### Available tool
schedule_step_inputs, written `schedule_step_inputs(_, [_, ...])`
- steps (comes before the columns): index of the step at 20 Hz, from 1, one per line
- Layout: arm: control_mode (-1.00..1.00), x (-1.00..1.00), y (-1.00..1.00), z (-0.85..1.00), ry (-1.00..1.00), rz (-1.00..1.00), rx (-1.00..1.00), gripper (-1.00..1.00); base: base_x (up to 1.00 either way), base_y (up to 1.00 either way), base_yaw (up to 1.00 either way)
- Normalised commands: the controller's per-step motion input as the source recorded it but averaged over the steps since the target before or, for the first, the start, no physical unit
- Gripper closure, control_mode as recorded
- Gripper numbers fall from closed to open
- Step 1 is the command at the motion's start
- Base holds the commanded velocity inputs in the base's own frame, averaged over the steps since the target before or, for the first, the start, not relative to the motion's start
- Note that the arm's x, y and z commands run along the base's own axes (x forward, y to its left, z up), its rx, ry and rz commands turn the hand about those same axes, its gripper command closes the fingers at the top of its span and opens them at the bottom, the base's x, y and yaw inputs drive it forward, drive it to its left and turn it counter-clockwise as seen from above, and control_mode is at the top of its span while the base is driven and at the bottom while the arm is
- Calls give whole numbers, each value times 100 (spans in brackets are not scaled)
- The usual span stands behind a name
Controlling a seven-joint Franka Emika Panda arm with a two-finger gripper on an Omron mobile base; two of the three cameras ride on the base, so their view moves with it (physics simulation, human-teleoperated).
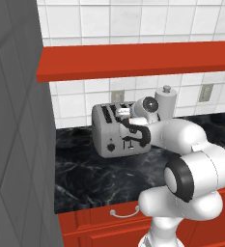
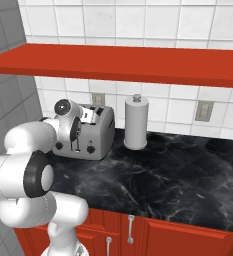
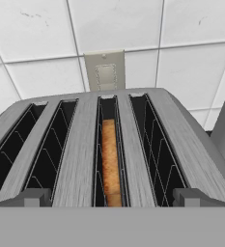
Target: Start the toaster. Once the lever pops up, take the bread to the plate on the dining counter.
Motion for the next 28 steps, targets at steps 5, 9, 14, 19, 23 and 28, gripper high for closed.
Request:
schedule_step_inputs(5, [-100, 0, 0, 0, 0, 0, 0, -100, 0, 0, 0])
schedule_step_inputs(9, [-100, 0, 0, 0, 0, 0, 0, -100, 0, 0, 0])
schedule_step_inputs(14, [-100, 0, 0, 0, 0, 0, 0, -100, 0, 0, 0])
schedule_step_inputs(19, [-100, 0, 0, 0, 0, 0, 0, -100, 0, 0, 0])
schedule_step_inputs(23, [-100, 0, 0, 0, 0, 0, 0, -100, 0, 0, 0])
schedule_step_inputs(28, [-100, 0, 0, 0, 0, 0, 0, -100, 0, 0, 0])
